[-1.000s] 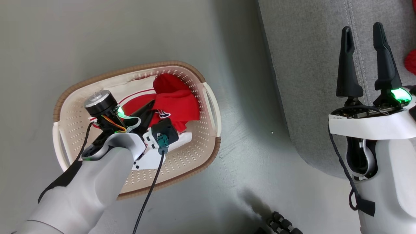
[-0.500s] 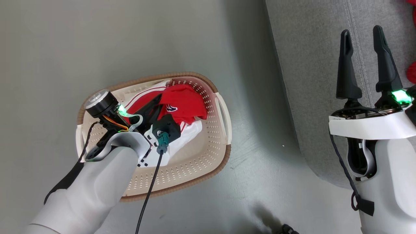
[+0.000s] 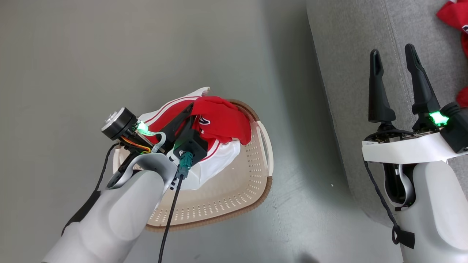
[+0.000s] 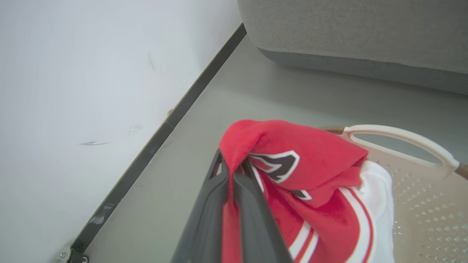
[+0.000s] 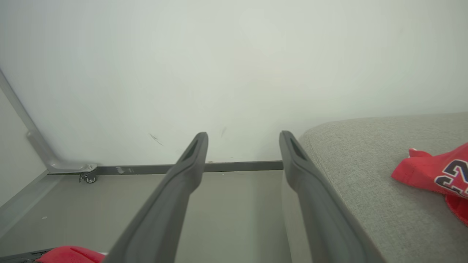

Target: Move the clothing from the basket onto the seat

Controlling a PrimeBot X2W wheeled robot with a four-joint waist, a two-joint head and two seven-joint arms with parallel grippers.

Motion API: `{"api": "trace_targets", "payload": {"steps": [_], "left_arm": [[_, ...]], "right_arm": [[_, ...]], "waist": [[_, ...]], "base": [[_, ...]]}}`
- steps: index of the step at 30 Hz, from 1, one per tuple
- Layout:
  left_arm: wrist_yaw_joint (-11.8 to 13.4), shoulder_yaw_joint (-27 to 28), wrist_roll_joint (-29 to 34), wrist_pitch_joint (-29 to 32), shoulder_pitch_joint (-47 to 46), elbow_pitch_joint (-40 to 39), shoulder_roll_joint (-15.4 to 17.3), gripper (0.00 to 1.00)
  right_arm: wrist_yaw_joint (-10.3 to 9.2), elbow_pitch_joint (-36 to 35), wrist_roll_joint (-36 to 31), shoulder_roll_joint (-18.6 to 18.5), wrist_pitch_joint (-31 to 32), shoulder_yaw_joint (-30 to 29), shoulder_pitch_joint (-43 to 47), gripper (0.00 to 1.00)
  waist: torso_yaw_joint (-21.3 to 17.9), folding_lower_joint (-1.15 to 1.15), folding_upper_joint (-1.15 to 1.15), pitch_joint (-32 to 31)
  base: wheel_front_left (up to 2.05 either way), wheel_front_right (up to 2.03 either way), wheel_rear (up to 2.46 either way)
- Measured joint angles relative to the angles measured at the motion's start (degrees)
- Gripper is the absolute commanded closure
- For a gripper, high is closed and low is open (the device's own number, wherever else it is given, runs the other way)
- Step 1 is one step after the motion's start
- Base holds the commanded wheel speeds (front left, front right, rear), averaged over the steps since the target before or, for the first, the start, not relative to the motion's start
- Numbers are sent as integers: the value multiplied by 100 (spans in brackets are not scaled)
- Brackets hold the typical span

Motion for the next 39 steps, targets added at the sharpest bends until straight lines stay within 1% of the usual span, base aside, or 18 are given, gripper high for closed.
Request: {"api": "trace_targets", "payload": {"steps": [6, 10, 19, 22, 26, 32, 39], "left_arm": [[68, 255, -323, -53, 205, -288, -13, 100], [141, 472, -579, -94, 319, -487, 22, 100], [197, 802, -945, -102, 531, -866, 114, 100], [197, 834, -973, -120, 628, -1020, 147, 100], [194, 899, -1038, -145, 755, -1200, 278, 100], [180, 1168, -1410, -151, 951, -1607, 386, 100], [26, 1321, -1739, -152, 1250, -1911, 436, 100]], "right_arm": [[0, 34, -162, -3, 0, 22, 30, 0], [0, 103, -272, -7, 0, 30, 131, 0], [0, 232, -353, -20, 0, 191, 242, 0], [0, 263, -420, -27, 0, 244, 243, 0], [0, 347, -552, -34, 1, 399, 249, 0], [0, 428, -810, -75, 29, 717, 331, 0], [0, 481, -861, -156, 127, 925, 369, 0]], "waist": [[126, 0, 0, -297], [200, 0, 0, -505], [359, 0, 0, -985], [413, 0, 0, -1146], [484, 0, 0, -1360], [614, 0, 0, -1735], [741, 0, 0, -2106]], "base": [[0, 0, 0], [0, 0, 0], [0, 0, 0], [0, 0, 0], [0, 0, 0], [0, 0, 0], [0, 0, 0]]}}
